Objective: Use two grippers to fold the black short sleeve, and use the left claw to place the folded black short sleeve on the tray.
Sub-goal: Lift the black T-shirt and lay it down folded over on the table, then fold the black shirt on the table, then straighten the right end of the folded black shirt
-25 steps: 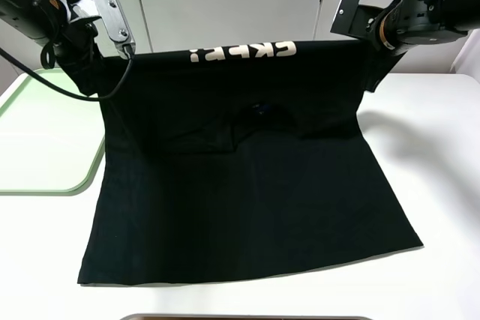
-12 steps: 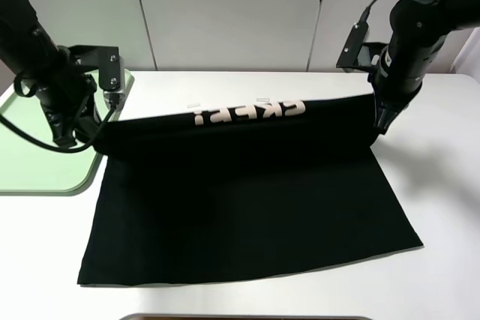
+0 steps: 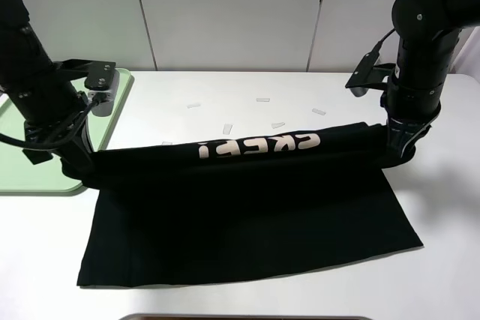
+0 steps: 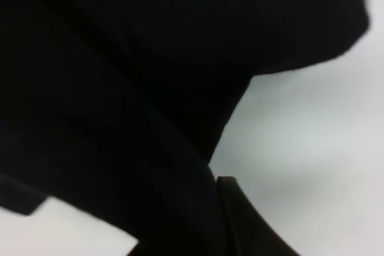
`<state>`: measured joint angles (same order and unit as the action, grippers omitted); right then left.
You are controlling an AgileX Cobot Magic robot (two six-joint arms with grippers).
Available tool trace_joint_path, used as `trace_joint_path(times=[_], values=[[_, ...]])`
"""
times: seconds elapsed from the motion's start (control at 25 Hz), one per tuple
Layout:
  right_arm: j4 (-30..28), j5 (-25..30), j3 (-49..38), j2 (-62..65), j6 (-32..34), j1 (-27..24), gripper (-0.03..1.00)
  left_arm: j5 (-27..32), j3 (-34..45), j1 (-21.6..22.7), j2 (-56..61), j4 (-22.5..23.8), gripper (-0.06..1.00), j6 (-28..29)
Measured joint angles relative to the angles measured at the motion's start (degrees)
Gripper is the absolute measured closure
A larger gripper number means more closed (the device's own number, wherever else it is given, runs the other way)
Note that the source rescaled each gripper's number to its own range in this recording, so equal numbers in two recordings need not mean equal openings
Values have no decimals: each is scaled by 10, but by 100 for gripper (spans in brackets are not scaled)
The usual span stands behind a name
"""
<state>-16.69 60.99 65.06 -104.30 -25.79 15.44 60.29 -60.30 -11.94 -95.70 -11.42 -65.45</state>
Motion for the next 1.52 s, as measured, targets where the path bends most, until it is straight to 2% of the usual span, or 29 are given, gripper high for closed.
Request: trace_joint_path(times=[0.16, 0.32, 0.4, 0.44, 0.48, 0.56, 0.6, 0.64, 0.68, 0.72, 0.8, 0.88, 1.16, 1.24, 1.36, 1.44, 1.52], values=[[53, 22, -13, 1, -14, -1, 96, 44, 10, 2, 1, 2, 93, 19], [77, 33, -47, 1, -31, -1, 96, 54, 46, 2, 2, -2, 92, 33], [81, 40, -59, 1, -32, -1, 90, 56, 60, 2, 2, -9, 88, 33], [80, 46, -62, 1, -32, -1, 80, 56, 60, 2, 2, -9, 88, 33], [76, 56, -63, 1, -32, -3, 68, 59, 64, 2, 2, -8, 84, 33], [75, 72, -63, 2, -32, -7, 31, 59, 69, 3, 2, -3, 67, 36], [76, 76, -63, 4, -32, -8, 17, 60, 70, 4, 2, -1, 58, 47], [77, 78, -63, 6, -31, -8, 10, 60, 70, 4, 2, 1, 46, 68], [77, 78, -63, 6, -31, -8, 10, 60, 70, 4, 2, 4, 36, 94], [79, 81, -63, 9, -31, -8, 4, 60, 70, 4, 2, 9, 28, 118], [81, 82, -63, 16, -30, -8, -2, 60, 70, 4, 2, 23, 17, 164], [85, 82, -63, 18, -30, -8, -3, 60, 70, 4, 2, 40, 12, 191], [95, 80, -63, 18, -30, -8, -3, 60, 67, 4, 2, 57, 11, 193], [95, 63, -59, 18, -30, -8, -3, 60, 59, 4, 2, 56, 11, 184], [97, 26, -39, 18, -29, -8, -3, 47, 42, 4, 2, 29, 11, 179], [105, -4, -27, 18, -25, -8, -3, -4, 38, 4, 2, -14, 11, 177], [125, -31, -24, 18, -16, -8, -3, -33, 38, 4, 2, -32, 11, 177]])
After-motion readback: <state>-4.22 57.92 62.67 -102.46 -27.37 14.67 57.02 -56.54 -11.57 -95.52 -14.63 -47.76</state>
